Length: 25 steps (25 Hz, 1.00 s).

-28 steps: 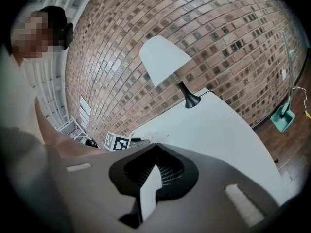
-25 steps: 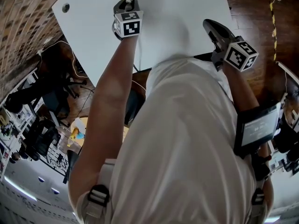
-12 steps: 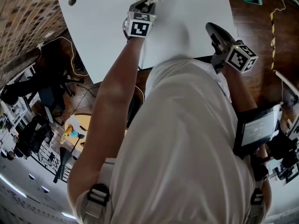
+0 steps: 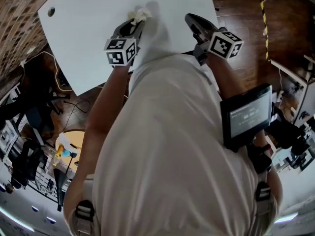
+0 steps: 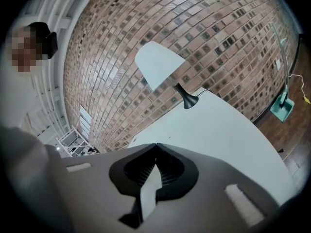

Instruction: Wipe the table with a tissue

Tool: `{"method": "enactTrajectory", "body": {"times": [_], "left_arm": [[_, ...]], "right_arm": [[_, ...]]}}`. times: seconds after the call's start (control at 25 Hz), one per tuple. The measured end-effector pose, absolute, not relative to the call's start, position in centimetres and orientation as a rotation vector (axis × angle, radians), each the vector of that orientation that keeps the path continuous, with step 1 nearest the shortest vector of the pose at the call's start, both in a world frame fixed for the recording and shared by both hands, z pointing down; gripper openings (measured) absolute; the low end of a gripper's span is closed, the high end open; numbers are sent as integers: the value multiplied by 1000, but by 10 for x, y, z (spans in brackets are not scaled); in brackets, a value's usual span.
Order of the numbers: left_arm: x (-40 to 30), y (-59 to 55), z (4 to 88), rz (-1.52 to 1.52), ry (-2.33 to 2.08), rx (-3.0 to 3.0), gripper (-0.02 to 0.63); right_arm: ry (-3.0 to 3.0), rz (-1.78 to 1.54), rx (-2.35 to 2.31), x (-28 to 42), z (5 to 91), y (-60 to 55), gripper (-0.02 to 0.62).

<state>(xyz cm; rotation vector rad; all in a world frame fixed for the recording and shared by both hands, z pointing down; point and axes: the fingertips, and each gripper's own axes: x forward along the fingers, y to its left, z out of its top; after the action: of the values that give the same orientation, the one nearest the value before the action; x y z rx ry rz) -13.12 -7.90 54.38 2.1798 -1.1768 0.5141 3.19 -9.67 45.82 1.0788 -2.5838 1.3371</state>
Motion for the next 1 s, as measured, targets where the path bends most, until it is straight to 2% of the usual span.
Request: {"method": "enactTrajectory", "body": {"times": [0.48, 0.72, 1.0], "left_arm": [[-126, -75, 544, 471, -1216, 2149, 115], [-68, -94, 540, 502, -1230, 2136, 115], [-75, -88, 541, 500, -1275, 2079, 115]], "right_arm": [[-2566, 1370, 1030, 35, 461, -101, 8], [-2578, 1362, 967, 86, 464, -125, 8], [-2578, 1302, 894, 84, 465, -124, 8]]}}
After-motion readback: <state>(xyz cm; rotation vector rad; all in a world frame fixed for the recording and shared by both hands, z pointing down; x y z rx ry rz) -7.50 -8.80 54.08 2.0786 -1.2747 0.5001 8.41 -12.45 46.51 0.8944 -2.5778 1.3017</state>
